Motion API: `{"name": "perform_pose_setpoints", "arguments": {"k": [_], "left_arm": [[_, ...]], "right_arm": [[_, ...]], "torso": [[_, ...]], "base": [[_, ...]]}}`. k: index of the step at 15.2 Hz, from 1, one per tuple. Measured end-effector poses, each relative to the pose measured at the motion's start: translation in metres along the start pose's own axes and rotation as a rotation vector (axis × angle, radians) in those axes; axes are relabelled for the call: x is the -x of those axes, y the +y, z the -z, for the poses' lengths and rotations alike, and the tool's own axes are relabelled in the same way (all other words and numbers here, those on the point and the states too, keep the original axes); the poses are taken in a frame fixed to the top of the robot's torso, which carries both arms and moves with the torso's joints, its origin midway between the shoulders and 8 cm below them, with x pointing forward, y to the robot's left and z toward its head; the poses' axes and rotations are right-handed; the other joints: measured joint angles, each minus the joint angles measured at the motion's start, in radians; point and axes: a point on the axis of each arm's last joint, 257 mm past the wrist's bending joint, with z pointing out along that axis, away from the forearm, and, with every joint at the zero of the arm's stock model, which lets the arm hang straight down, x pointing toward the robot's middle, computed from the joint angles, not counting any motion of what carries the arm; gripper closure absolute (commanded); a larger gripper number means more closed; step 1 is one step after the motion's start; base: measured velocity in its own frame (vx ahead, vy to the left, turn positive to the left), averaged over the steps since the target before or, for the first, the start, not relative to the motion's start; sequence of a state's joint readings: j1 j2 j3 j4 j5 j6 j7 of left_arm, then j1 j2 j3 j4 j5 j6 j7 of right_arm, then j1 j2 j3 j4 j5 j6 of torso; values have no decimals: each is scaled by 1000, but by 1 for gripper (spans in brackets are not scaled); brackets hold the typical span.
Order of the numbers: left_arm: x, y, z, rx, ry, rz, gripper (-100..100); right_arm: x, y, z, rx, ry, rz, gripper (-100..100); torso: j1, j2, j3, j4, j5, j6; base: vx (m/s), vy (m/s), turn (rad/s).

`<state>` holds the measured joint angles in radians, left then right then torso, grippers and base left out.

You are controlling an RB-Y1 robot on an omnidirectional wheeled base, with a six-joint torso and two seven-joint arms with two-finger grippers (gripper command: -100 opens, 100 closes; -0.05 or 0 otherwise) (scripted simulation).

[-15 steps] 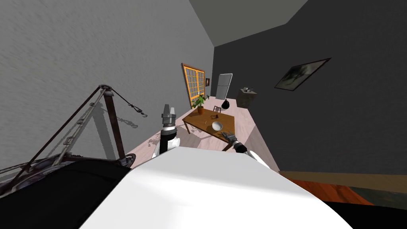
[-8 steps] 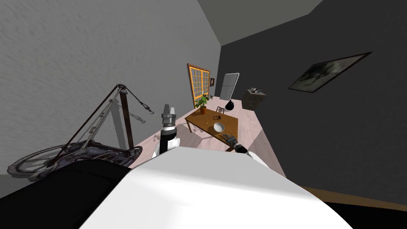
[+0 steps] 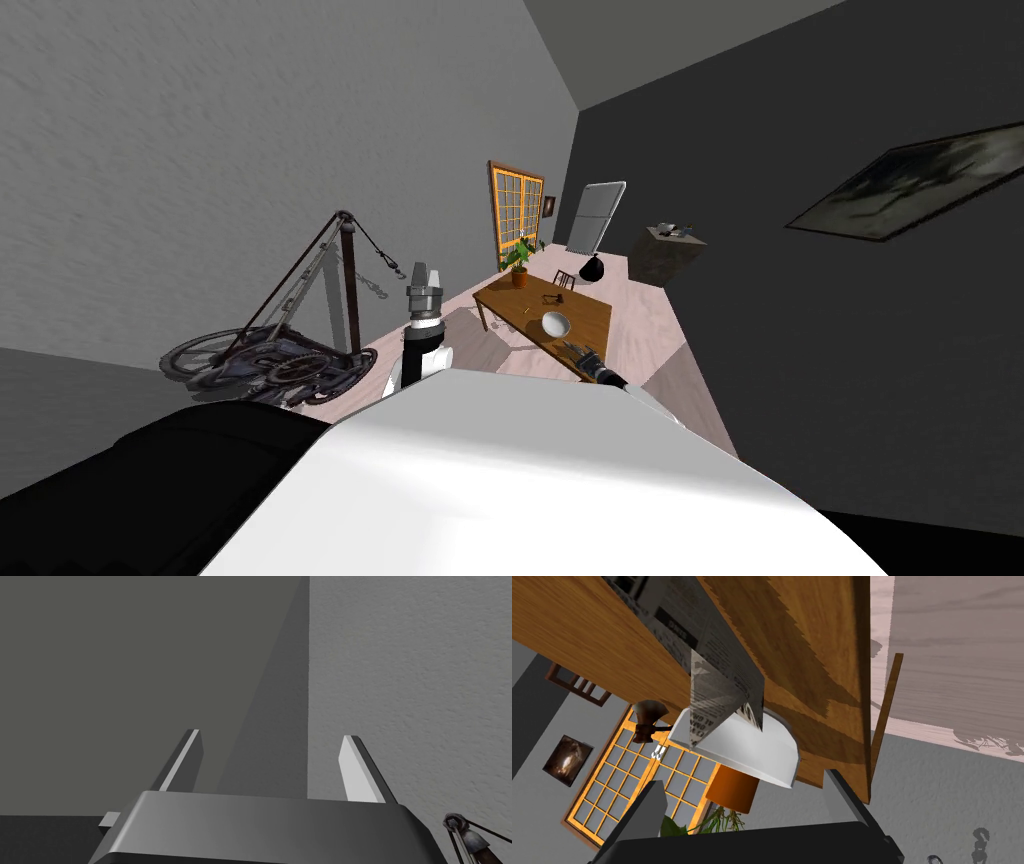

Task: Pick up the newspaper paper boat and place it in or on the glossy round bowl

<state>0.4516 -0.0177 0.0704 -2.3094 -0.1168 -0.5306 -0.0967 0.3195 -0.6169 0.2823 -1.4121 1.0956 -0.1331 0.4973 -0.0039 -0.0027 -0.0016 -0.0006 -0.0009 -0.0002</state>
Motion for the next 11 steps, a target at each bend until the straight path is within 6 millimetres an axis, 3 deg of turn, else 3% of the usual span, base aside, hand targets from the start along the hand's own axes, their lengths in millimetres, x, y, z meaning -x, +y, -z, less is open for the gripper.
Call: {"name": "perform_pose_setpoints", "arguments": {"k": [8, 11], "left_arm": [[0, 0, 0, 0, 0, 0, 0], [0, 0, 0, 0, 0, 0, 0]], "right_arm": [[-62, -17, 6, 14, 139, 198, -100], [-62, -9, 0, 12, 143, 202, -100]], "torso": [[3, 0, 0, 0, 1, 0], [1, -1, -1, 0, 0, 0]], "base": [[10, -25, 166], [34, -66, 60]]}}
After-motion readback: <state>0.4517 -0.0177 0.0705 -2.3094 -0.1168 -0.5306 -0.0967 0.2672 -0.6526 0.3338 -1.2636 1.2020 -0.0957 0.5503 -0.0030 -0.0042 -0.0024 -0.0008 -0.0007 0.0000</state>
